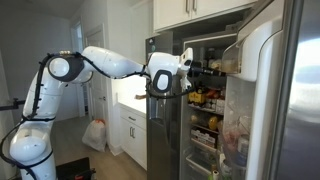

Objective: Open the lid of the top compartment of the fridge's side holder.

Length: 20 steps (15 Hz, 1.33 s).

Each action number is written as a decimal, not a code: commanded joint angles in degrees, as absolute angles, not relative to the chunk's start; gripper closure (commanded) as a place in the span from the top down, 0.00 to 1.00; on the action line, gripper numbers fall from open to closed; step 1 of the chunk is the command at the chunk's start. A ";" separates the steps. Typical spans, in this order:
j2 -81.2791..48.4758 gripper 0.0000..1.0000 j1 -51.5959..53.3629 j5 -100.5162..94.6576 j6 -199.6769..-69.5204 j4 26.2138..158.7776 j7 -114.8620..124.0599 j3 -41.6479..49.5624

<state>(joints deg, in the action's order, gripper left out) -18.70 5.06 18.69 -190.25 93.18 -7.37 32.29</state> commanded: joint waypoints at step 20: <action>-19.90 0.00 6.14 22.14 -184.92 89.28 -5.37 31.92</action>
<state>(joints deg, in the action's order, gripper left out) -19.19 7.51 20.75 -183.84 91.25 -6.28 33.20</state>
